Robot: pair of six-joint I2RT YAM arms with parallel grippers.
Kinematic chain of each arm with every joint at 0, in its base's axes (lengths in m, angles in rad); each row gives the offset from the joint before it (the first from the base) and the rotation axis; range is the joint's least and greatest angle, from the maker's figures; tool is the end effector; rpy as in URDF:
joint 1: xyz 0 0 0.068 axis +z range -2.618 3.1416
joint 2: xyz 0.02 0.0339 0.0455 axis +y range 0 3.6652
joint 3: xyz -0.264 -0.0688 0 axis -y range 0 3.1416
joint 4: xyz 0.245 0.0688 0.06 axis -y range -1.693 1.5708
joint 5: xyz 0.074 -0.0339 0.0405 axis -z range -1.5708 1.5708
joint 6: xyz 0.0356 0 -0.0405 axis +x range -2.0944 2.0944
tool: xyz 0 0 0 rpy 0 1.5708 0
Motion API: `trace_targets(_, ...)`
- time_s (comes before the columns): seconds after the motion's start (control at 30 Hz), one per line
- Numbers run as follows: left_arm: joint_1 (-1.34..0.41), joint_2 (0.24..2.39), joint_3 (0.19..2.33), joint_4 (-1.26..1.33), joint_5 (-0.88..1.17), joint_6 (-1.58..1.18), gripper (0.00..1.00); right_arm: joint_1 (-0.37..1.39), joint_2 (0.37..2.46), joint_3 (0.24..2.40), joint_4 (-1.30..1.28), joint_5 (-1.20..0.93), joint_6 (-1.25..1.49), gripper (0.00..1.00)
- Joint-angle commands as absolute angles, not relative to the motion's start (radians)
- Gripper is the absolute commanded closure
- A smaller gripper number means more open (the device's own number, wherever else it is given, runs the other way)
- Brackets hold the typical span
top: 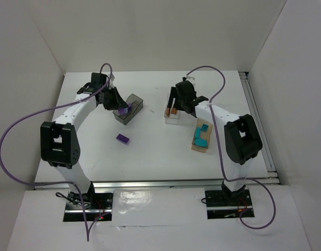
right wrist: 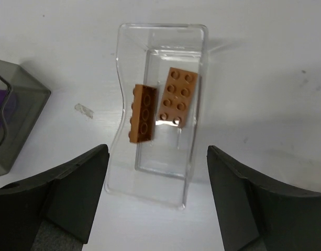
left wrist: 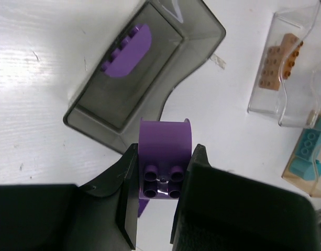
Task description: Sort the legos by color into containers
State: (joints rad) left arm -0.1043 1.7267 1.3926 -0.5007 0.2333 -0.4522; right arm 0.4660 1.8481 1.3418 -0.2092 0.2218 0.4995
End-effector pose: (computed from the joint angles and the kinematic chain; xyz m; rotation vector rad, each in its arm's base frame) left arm 0.3821 -0.0483 0.2701 -0.3141 2.4255 -0.5340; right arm 0.3767 0.1807 0.2298 0.1536 2.2730 0.2570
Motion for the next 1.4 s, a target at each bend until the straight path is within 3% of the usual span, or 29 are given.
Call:
trace_targets(0.0,-0.118,1.779,1.479,-0.495,0.187,-0.460,1.00,0.468,1.663,1.273,-0.201,0.295,0.500,0.17)
trace_targets(0.07,-0.143,1.836,1.538,-0.517,0.164,-0.450,1.00,0.468,1.570,1.199,-0.201,0.304,0.489,0.17)
trace_targets(0.2,-0.143,1.926,1.646,-0.558,0.155,-0.449,0.42,0.468,1.445,1.109,-0.224,0.313,0.489,0.17)
trace_targets(0.23,-0.155,1.937,1.666,-0.583,0.140,-0.436,0.34,0.468,1.424,1.097,-0.241,0.313,0.489,0.17)
trace_targets(0.27,-0.167,1.937,1.696,-0.597,0.126,-0.436,0.20,0.468,1.405,1.088,-0.241,0.313,0.489,0.17)
trace_targets(0.37,-0.195,1.908,1.706,-0.611,0.071,-0.425,0.08,0.468,1.350,1.075,-0.288,0.322,0.489,0.17)
trace_targets(0.47,-0.210,1.798,1.655,-0.626,-0.033,-0.466,0.12,0.468,1.306,1.054,-0.298,0.331,0.489,0.17)
trace_targets(0.63,-0.268,1.542,1.349,-0.597,-0.156,-0.635,0.28,0.468,1.261,1.019,-0.307,0.310,0.489,0.17)
trace_targets(0.77,-0.325,1.359,1.113,-0.575,-0.247,-0.831,0.23,0.468,1.261,0.996,-0.307,0.288,0.489,0.17)
trace_targets(0.83,-0.343,1.321,0.999,-0.563,-0.270,-0.946,0.29,0.468,1.261,0.985,-0.298,0.273,0.499,0.16)
trace_targets(0.9,-0.344,1.312,0.945,-0.516,-0.227,-1.004,0.29,0.477,1.261,0.974,-0.298,0.249,0.499,0.16)
trace_targets(0.97,-0.353,1.350,0.920,-0.506,-0.215,-1.040,0.22,0.477,1.252,0.974,-0.288,0.249,0.499,0.16)
trace_targets(1.17,-0.374,1.531,0.972,-0.515,-0.261,-1.118,0.19,0.468,1.203,0.974,-0.337,0.287,0.477,0.13)
trace_targets(1.37,-0.374,1.607,0.985,-0.480,-0.261,-1.137,0.22,0.459,1.193,0.965,-0.360,0.287,0.468,0.13)
